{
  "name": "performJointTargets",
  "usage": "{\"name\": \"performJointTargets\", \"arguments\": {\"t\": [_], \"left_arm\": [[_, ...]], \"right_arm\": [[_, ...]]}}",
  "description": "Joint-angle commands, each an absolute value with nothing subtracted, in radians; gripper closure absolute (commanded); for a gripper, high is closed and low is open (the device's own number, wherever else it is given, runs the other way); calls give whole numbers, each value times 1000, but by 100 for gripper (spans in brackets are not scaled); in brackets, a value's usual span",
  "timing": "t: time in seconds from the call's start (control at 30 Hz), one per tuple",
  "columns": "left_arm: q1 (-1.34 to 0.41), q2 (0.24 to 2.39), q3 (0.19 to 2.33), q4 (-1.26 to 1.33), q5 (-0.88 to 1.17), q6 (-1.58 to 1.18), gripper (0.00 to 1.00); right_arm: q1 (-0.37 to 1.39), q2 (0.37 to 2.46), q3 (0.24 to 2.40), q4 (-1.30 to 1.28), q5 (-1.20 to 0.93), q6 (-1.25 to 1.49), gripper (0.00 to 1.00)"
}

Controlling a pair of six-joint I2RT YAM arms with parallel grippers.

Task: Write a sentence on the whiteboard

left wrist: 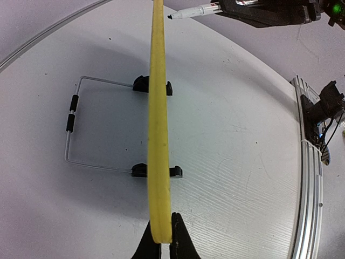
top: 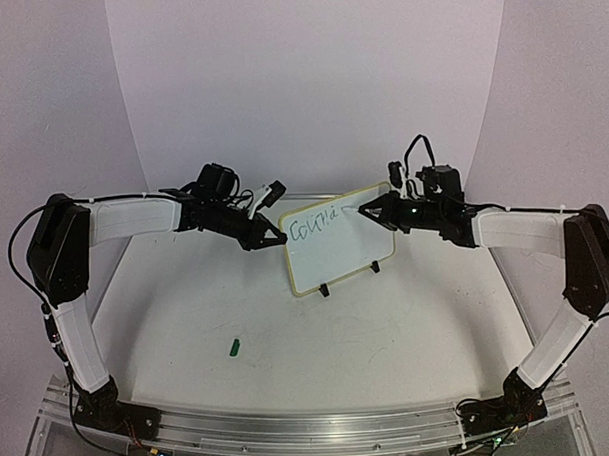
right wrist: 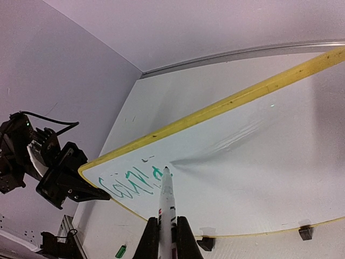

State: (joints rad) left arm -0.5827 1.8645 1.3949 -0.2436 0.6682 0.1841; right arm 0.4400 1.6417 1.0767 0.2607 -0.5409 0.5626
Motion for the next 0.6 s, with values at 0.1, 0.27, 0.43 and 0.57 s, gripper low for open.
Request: {"name": "performJointTargets", "arguments": {"t": [0.1,0.27,0.43,0.57], "left_arm": [[-597,1871,1424,-272,657,204,100],[-597,1873,1424,-273,657,206,100],[-597,1878,1425,-273,660,207,100],[-598,1879,1425,-273,660,207,100]], "right_arm": [[423,1643,1086,275,-556,570,100],[419,1660,1110,278,-562,568,100],[417,1678,1136,280,-578,567,100],[417,1686,1144,284,-593,562,100]]}}
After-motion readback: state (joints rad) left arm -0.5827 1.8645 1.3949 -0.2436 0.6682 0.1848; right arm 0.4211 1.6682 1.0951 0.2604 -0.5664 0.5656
